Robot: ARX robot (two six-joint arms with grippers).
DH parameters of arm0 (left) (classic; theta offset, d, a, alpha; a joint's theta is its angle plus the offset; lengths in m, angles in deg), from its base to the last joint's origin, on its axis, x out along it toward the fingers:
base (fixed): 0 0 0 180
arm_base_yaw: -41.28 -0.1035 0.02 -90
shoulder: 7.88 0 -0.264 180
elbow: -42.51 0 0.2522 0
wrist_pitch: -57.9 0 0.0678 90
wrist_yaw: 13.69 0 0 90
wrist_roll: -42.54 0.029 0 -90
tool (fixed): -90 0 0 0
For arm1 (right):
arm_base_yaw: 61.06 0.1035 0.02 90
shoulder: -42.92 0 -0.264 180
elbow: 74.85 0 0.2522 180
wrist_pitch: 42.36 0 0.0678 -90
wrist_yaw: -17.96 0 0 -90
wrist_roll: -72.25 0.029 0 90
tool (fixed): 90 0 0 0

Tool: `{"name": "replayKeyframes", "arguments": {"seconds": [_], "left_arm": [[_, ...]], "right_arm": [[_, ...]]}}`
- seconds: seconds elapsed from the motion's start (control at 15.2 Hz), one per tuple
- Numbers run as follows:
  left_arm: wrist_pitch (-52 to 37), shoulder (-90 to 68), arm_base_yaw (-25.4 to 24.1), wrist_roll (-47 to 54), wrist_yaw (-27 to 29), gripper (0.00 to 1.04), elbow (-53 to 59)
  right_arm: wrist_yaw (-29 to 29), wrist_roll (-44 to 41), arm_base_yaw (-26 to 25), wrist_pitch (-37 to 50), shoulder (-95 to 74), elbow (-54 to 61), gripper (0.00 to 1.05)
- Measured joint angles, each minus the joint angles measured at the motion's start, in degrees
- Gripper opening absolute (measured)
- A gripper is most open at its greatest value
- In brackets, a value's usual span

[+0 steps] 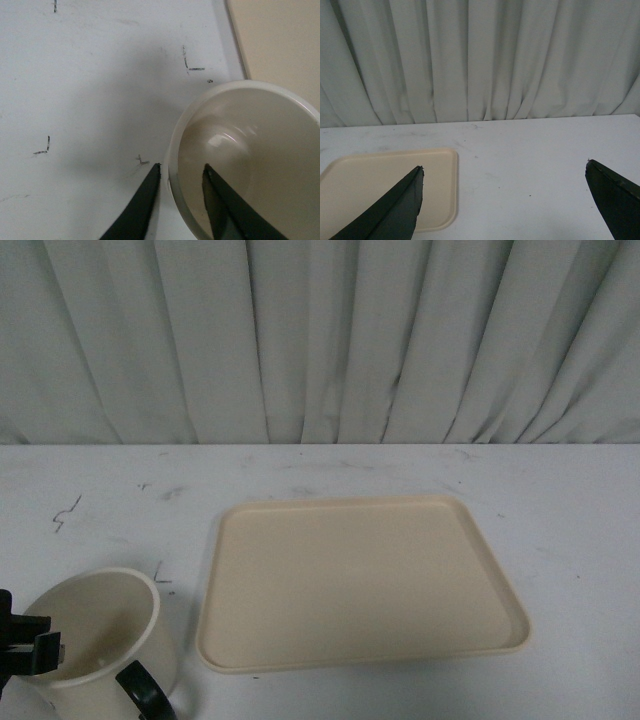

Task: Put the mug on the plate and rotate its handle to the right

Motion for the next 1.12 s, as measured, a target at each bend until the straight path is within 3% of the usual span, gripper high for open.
{"name": "replayKeyframes", "arguments": {"seconds": [0.13, 0.53, 0.72, 1.12], "left_arm": [[1.2, 0.1, 0.6, -0.2, 0.2, 0.05, -0.5], [9.3, 7.1, 1.1, -2.4, -2.1, 0.03, -2.5], [14.0, 12.0, 2.6, -6.5, -4.3, 0.03, -10.0], [20.0, 2.7, 20.9, -18.8, 7.8, 0.03, -26.4]], "right_arm": [[0.0, 0.0, 0.0, 0.0, 0.0, 0.0, 0.98], [0.0, 0.0, 0.0, 0.0, 0.0, 0.0, 0.98], [0.0, 0.0, 0.0, 0.0, 0.0, 0.0, 0.98], [0.0, 0.0, 0.0, 0.0, 0.0, 0.0, 0.98]]}}
